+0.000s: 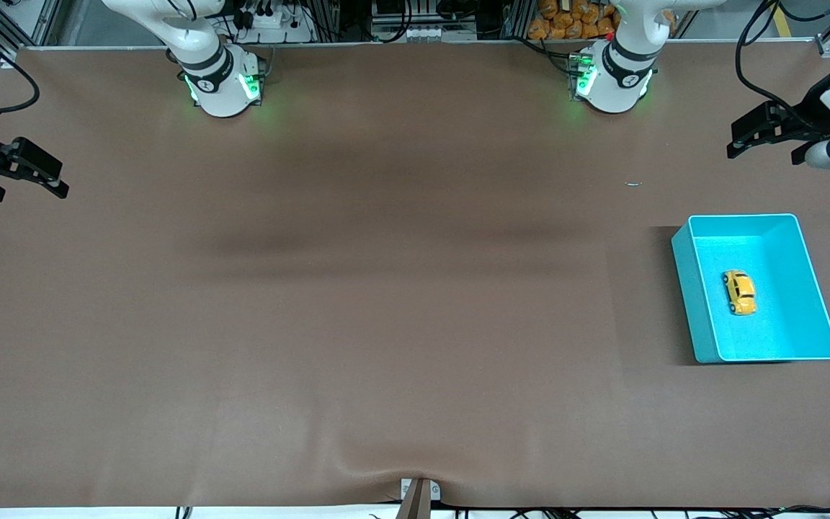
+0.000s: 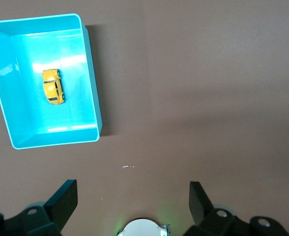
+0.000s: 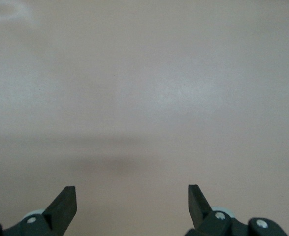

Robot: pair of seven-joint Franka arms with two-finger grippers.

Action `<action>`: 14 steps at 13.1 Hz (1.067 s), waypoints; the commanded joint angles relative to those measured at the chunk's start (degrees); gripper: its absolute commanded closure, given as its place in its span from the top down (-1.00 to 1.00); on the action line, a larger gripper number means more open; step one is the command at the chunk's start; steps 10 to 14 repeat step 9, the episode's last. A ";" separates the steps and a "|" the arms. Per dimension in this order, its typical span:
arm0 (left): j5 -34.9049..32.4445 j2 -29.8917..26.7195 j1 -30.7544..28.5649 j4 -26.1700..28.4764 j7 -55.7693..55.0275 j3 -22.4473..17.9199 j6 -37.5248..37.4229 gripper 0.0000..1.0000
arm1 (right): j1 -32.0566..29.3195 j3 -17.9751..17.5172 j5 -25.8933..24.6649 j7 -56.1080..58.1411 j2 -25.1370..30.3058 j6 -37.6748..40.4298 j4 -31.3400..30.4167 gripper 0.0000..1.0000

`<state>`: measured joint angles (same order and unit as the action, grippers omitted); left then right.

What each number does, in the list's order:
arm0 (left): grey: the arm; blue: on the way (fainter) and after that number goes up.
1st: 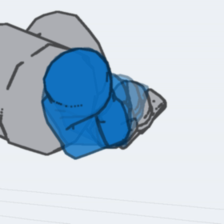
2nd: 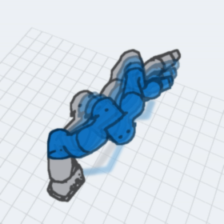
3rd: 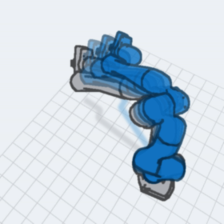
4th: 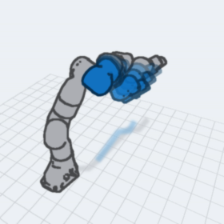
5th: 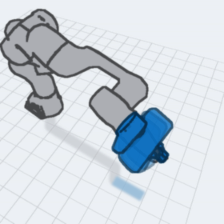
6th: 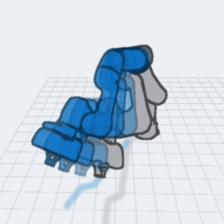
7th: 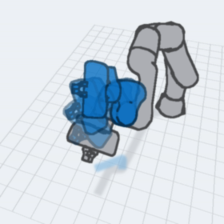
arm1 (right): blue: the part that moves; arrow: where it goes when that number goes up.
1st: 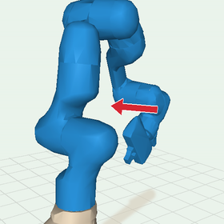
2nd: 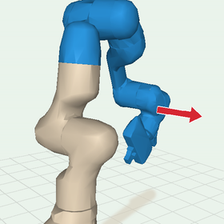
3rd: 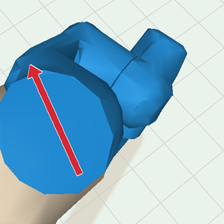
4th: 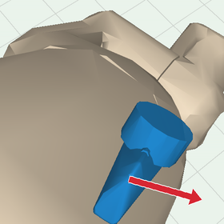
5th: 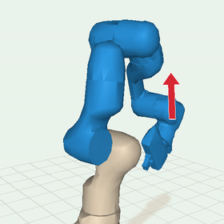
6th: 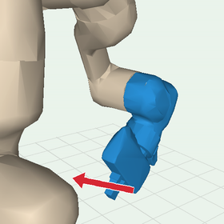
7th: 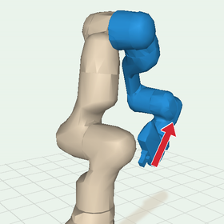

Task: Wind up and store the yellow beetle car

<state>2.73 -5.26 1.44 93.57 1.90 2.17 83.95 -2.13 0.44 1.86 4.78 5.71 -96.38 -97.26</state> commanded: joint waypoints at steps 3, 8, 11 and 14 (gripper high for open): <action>-0.18 -0.10 1.55 -0.23 -1.28 0.38 0.42 1.00 | -0.94 -0.62 -0.72 -0.74 0.35 -0.03 -0.47 1.00; -0.27 -0.19 2.25 -0.14 -0.84 0.38 0.34 1.00 | -0.94 -0.71 -0.72 -0.74 0.35 -0.03 -0.38 1.00; -0.27 -0.19 2.43 -0.05 -0.93 0.38 0.34 1.00 | -0.94 -0.62 -0.72 -0.74 0.35 -0.03 -0.38 1.00; -0.27 -0.19 2.43 -0.05 -0.93 0.38 0.34 1.00 | -0.94 -0.62 -0.72 -0.74 0.35 -0.03 -0.38 1.00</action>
